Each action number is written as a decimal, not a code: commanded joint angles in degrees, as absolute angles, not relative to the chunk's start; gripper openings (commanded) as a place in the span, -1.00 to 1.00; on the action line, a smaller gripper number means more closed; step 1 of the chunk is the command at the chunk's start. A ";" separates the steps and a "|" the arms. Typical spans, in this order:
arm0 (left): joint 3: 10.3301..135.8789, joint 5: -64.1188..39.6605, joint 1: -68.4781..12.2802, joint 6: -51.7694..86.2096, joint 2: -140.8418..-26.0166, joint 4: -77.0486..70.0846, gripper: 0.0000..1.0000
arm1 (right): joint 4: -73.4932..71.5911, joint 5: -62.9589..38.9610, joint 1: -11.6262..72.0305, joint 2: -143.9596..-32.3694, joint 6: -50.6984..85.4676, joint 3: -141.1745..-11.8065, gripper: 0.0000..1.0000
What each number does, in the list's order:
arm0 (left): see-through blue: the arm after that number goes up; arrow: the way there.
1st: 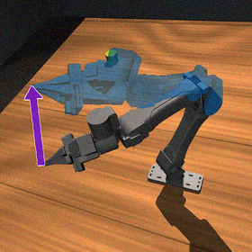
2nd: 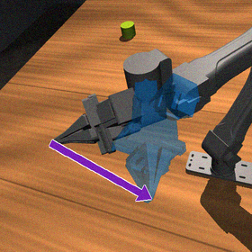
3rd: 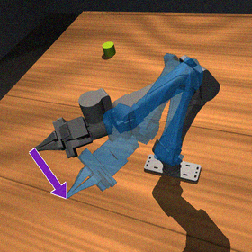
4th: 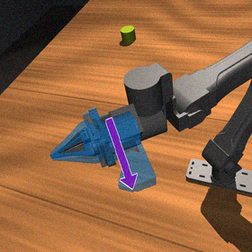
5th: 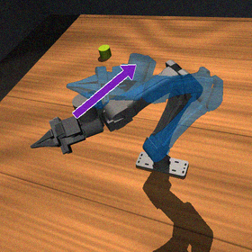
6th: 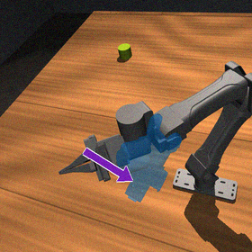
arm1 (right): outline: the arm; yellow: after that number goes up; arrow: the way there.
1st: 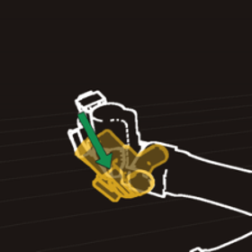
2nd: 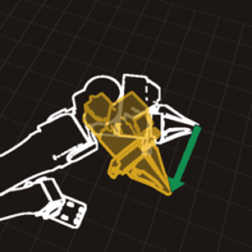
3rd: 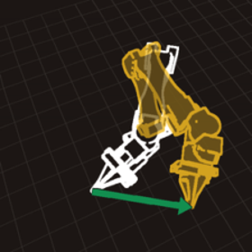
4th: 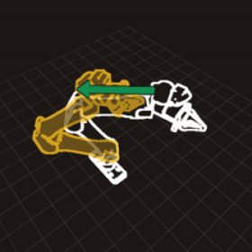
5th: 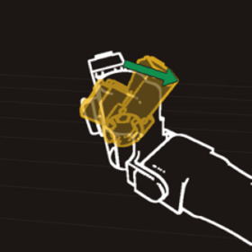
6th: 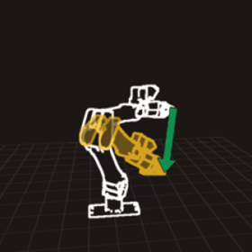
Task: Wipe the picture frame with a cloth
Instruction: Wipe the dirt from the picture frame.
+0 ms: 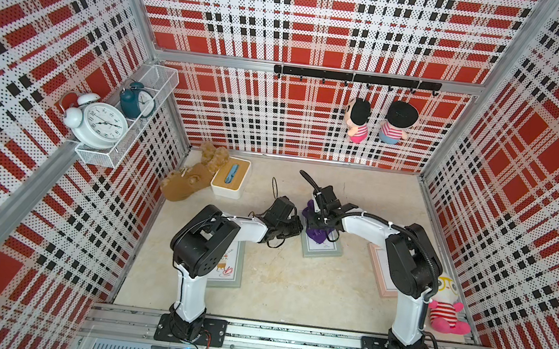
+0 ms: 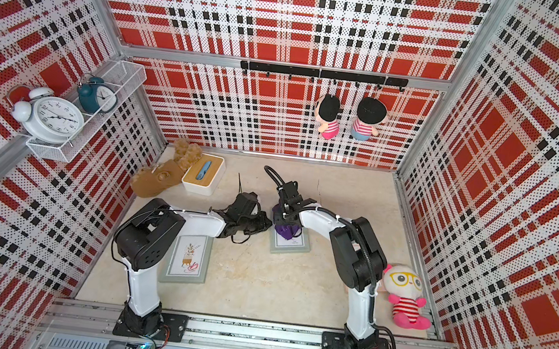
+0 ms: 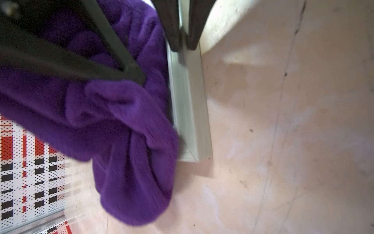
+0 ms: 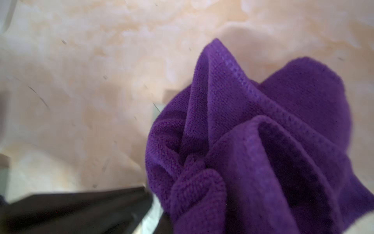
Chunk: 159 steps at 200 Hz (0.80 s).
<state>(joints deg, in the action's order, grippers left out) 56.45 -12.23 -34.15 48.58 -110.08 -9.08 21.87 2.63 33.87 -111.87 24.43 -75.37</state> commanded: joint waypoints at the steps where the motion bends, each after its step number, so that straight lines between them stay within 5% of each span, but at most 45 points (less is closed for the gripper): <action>1: 53.14 -10.26 -34.67 48.80 -112.54 -1.75 -0.76 | 26.69 3.28 33.77 -111.55 20.91 -71.39 -1.00; 33: 53.06 -10.20 -34.98 49.13 -113.17 -1.93 -0.76 | 23.29 -12.51 36.09 -114.86 21.09 -72.68 -1.00; 91: 51.32 -10.11 -35.07 50.14 -112.30 -2.71 -0.78 | 30.16 13.20 30.30 -117.39 25.56 -78.44 -1.00; 159: 50.10 -10.42 -35.18 50.71 -111.75 -3.52 -0.78 | 22.21 -2.97 37.07 -117.34 24.65 -77.41 -1.00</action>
<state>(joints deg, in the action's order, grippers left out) 53.30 -11.51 -34.48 50.96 -109.54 -14.20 20.95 2.26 36.07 -113.86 22.94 -76.99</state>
